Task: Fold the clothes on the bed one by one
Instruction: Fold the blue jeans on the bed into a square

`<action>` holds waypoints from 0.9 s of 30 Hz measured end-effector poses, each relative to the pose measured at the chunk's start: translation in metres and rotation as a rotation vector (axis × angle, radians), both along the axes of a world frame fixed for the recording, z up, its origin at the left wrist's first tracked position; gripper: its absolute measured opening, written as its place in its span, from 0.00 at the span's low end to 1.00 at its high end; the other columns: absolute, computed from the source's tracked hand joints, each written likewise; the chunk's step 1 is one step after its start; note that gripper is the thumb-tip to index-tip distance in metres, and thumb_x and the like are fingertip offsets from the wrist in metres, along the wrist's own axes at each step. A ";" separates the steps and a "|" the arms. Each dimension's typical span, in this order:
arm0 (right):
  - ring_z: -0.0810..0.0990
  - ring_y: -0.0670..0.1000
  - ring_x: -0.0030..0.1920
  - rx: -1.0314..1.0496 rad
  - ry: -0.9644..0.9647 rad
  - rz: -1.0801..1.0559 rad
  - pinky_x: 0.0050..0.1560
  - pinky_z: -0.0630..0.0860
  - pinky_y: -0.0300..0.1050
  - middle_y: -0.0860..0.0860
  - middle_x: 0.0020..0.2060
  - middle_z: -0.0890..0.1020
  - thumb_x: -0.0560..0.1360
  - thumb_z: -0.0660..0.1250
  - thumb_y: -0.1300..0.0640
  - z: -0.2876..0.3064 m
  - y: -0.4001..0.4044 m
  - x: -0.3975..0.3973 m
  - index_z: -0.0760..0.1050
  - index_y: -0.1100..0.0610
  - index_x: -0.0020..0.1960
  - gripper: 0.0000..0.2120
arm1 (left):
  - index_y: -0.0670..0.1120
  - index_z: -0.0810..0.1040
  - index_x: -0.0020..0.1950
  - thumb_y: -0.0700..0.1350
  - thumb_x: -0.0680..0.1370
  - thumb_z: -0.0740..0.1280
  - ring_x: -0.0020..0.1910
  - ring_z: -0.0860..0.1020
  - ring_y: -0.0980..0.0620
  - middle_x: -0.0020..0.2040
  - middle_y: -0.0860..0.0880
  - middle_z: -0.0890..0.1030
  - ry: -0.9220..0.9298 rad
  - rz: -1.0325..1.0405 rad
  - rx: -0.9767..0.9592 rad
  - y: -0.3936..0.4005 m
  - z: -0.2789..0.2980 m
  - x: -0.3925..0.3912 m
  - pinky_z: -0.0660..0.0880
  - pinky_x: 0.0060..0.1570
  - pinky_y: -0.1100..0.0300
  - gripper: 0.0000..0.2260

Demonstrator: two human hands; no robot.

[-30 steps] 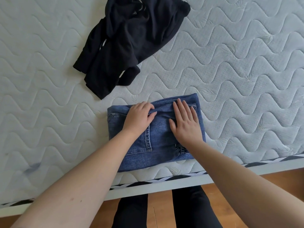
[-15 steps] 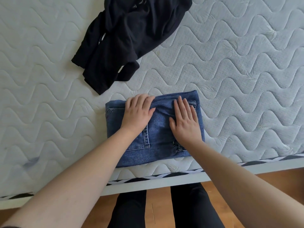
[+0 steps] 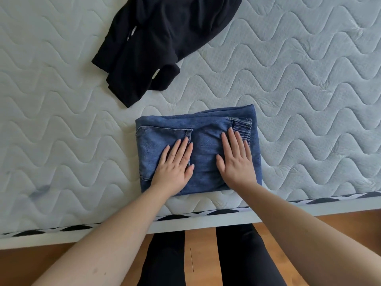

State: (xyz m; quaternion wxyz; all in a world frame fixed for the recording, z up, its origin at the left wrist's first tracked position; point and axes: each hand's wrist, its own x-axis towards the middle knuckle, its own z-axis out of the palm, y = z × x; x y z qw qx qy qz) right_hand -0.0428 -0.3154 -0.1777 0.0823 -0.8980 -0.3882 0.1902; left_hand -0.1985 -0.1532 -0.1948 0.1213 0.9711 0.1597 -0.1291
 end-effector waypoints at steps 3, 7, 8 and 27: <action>0.51 0.49 0.78 0.126 0.055 -0.085 0.77 0.49 0.54 0.49 0.79 0.54 0.81 0.52 0.46 0.014 -0.007 0.009 0.55 0.52 0.79 0.28 | 0.48 0.53 0.81 0.55 0.82 0.52 0.79 0.53 0.50 0.81 0.49 0.52 -0.088 -0.029 -0.082 0.016 0.019 -0.002 0.54 0.75 0.46 0.28; 0.61 0.53 0.74 0.239 0.158 -0.586 0.75 0.55 0.54 0.54 0.73 0.63 0.79 0.58 0.42 0.019 -0.022 0.035 0.57 0.52 0.77 0.30 | 0.44 0.62 0.77 0.49 0.82 0.59 0.75 0.63 0.44 0.77 0.42 0.64 -0.365 0.249 -0.021 0.045 0.039 -0.014 0.60 0.72 0.47 0.24; 0.66 0.55 0.71 0.243 0.222 -0.686 0.73 0.61 0.55 0.55 0.69 0.68 0.78 0.60 0.42 0.016 -0.024 0.042 0.58 0.54 0.77 0.31 | 0.43 0.63 0.76 0.48 0.82 0.60 0.73 0.65 0.42 0.75 0.40 0.66 -0.403 0.408 -0.035 0.052 0.040 -0.017 0.62 0.70 0.48 0.24; 0.80 0.45 0.52 0.219 0.459 -0.510 0.50 0.76 0.48 0.37 0.51 0.79 0.61 0.72 0.27 0.025 0.003 0.048 0.63 0.41 0.64 0.38 | 0.60 0.54 0.74 0.61 0.74 0.69 0.59 0.75 0.53 0.64 0.56 0.73 -0.109 1.086 -0.858 0.070 0.035 -0.024 0.70 0.61 0.54 0.34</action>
